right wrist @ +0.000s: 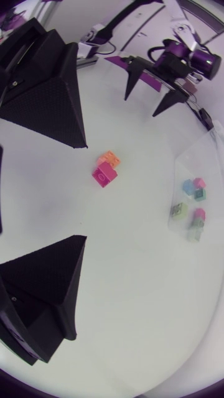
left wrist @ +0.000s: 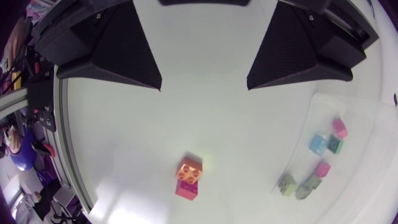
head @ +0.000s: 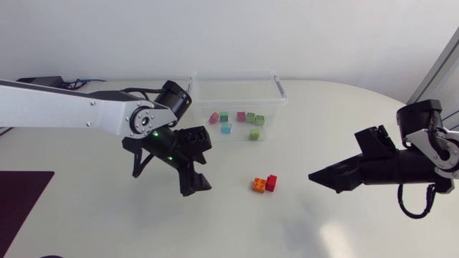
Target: Place the duplo bricks in the container
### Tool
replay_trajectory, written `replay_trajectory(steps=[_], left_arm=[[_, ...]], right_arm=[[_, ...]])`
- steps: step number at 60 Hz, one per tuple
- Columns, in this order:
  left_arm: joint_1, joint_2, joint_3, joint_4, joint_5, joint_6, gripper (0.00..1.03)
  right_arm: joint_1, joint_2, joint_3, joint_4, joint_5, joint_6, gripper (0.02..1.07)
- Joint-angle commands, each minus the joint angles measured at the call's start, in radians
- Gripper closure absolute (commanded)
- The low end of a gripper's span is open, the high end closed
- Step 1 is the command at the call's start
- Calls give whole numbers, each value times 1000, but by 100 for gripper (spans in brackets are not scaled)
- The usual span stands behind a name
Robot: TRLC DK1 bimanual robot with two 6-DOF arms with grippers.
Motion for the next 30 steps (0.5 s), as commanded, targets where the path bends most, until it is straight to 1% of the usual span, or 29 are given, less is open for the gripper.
replay_trajectory(steps=[1, 4, 7, 11, 23, 30], left_arm=[[-9, 47, 68, 19, 38, 74, 7], [-10, 87, 101, 22, 77, 102, 7], [-18, 121, 128, 24, 83, 119, 7], [-33, 168, 160, 28, 86, 140, 7], [-64, 266, 244, 34, 161, 203, 7], [-84, 320, 284, 34, 190, 234, 7]], right_arm=[[-8, 28, 10, 5, -9, -169, 6], [14, 71, 10, 24, 0, -200, 6], [29, 88, 10, 13, -3, -228, 6], [54, 92, -5, 30, 0, -258, 6], [140, 120, -48, 160, 38, -272, 6], [169, 149, -48, 191, 40, -292, 6]])
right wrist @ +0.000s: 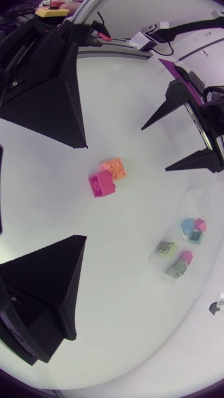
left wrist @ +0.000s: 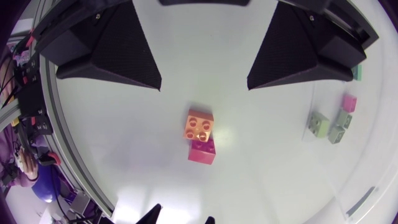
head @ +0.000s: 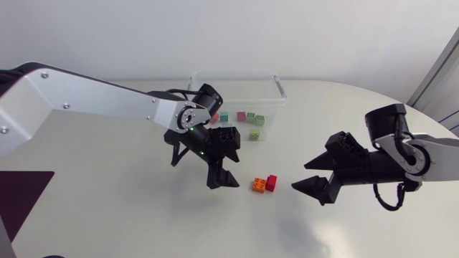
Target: Place the duplo bricks in the container
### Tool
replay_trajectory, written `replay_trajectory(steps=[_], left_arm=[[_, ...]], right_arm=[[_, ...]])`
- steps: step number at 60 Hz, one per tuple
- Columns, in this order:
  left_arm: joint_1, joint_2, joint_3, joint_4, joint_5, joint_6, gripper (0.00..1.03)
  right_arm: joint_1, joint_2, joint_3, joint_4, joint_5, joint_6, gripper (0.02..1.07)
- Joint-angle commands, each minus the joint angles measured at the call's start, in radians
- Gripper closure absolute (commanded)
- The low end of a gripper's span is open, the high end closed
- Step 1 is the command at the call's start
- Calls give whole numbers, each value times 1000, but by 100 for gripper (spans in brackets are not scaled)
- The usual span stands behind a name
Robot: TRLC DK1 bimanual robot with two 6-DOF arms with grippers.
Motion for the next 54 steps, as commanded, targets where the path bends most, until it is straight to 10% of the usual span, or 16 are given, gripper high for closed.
replay_trajectory(steps=[1, 24, 54], left_arm=[[-18, 59, 51, 6, 35, 58, 7], [-30, 165, 162, -10, 134, 130, 12], [-81, 296, 423, -361, 44, 196, 12]], right_arm=[[22, 37, -30, 27, 4, -41, 6], [81, 120, -66, 189, 77, -112, 7], [181, 209, 3, 214, 145, -101, 7]])
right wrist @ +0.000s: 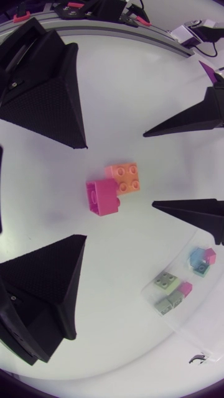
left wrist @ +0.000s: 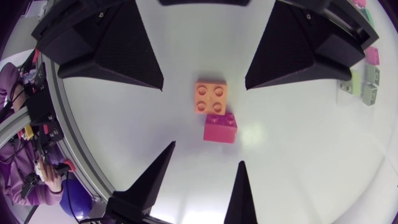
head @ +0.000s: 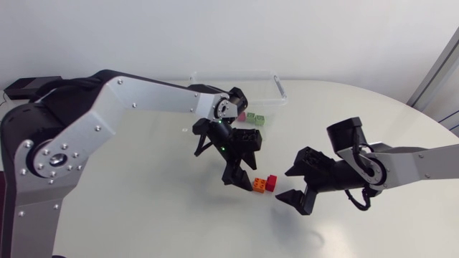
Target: Place the duplo bricks in the container
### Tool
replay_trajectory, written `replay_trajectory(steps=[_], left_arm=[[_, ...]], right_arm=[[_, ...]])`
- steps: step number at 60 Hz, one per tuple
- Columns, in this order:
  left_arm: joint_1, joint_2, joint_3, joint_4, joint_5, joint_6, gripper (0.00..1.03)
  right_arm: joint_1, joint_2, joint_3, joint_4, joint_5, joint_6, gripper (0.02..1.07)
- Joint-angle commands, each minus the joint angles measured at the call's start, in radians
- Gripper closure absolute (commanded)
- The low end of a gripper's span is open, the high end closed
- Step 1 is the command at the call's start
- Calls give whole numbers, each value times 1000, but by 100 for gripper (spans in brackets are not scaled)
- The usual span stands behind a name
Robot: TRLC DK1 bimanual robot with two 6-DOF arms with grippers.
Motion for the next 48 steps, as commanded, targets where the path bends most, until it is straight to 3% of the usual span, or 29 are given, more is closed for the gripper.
replay_trajectory(steps=[1, 24, 35, 48], left_arm=[[-21, 47, 51, -29, -28, 28, 12], [-90, 81, 125, -39, -155, -60, 18], [-114, 118, 203, -112, -224, -81, 19], [-136, 156, 269, -184, -299, -95, 39]], right_arm=[[11, 17, 24, 7, 8, -14, 7], [17, 22, 50, -13, 15, -8, 7], [16, 0, 63, -45, 15, -10, 7], [10, -14, 70, -68, 15, -13, 7]])
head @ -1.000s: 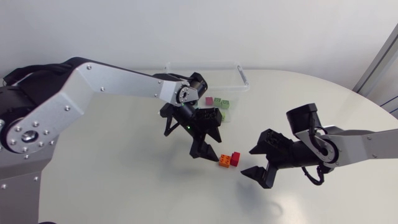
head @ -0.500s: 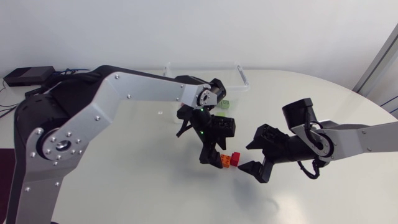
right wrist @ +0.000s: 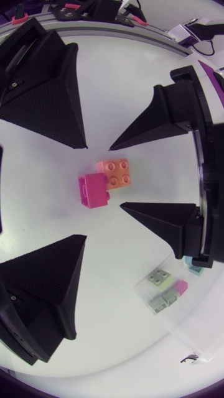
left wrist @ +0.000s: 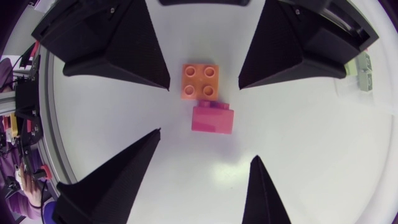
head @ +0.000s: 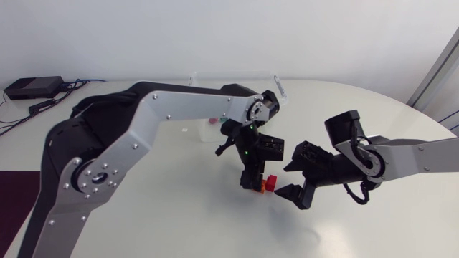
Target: Place the duplo bricks in the container
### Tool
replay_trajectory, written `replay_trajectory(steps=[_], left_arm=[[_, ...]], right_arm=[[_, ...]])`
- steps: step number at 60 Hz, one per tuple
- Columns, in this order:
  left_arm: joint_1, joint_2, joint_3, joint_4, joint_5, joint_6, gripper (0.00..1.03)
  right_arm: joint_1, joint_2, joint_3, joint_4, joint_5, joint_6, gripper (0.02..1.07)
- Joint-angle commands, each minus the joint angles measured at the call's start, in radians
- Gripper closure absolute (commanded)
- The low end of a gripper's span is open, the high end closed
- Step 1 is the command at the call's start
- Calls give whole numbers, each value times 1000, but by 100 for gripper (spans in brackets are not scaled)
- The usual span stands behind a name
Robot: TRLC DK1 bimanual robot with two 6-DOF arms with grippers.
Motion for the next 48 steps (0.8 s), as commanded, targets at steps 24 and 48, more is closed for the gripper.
replay_trajectory(steps=[24, 48], left_arm=[[-43, 132, 184, -166, -95, -42, 50], [-41, 58, 49, -77, -101, -71, 83]], right_arm=[[-4, -18, 24, -31, 5, -11, 7], [-38, 16, 21, -13, -23, -34, 7]])
